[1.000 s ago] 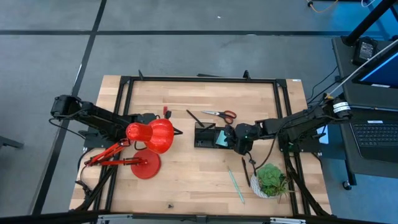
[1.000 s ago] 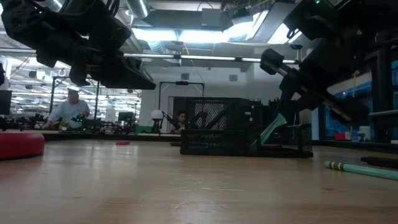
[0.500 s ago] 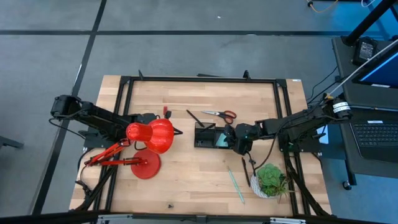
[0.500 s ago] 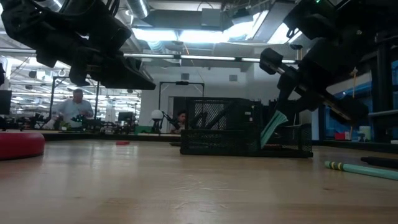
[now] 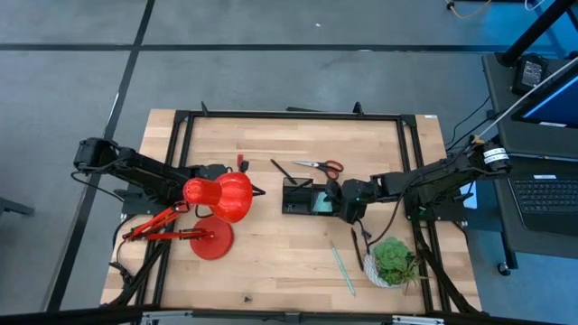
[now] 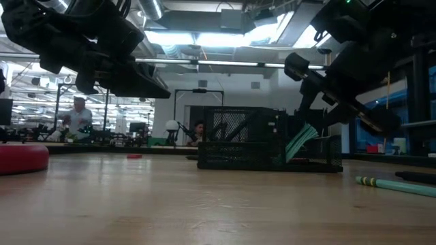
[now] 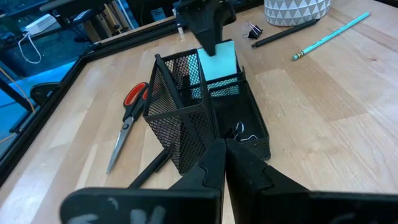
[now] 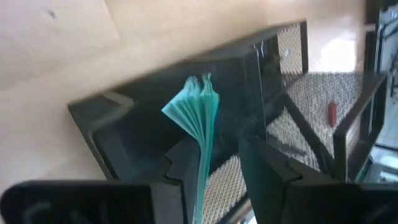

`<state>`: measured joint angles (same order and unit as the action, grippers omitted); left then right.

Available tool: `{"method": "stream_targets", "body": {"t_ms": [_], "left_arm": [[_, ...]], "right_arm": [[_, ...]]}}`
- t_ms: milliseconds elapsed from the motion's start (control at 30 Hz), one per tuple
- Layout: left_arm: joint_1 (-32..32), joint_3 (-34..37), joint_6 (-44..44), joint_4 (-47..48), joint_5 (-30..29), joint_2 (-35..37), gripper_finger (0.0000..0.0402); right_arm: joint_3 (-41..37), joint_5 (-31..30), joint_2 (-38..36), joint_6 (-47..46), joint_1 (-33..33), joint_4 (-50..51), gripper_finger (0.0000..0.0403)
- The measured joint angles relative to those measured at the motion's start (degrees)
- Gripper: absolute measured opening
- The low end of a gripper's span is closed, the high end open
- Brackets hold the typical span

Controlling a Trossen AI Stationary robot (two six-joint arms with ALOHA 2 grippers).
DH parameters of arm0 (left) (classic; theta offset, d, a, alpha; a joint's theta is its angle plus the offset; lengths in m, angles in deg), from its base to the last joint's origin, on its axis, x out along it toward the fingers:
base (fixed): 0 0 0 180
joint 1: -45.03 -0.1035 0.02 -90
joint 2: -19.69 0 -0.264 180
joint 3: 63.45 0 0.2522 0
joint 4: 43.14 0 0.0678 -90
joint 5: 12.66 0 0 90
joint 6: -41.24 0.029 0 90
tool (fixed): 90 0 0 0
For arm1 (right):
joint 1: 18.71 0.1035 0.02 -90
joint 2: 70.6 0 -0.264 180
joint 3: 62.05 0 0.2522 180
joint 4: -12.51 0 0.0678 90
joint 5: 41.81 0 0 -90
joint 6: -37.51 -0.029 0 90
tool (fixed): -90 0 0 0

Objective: Pick and place office supplies into organizer
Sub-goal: Put the light blue sticky notes into the black desk organizer

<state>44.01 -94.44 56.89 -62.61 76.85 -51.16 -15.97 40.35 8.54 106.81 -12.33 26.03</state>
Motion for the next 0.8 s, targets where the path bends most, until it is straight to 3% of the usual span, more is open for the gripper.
{"method": "stream_targets", "body": {"t_ms": [567,800], "left_arm": [[0.0,0.0,0.0,0.1,0.0,0.0,0.0006],[0.0,0.0,0.0,0.1,0.0,0.0,0.0006]], "right_arm": [[0.0,-1.8,0.0,-11.5,-1.4,2.1,0.0116],[0.1,-1.7,0.0,-21.4,-2.8,2.4,0.0116]]}}
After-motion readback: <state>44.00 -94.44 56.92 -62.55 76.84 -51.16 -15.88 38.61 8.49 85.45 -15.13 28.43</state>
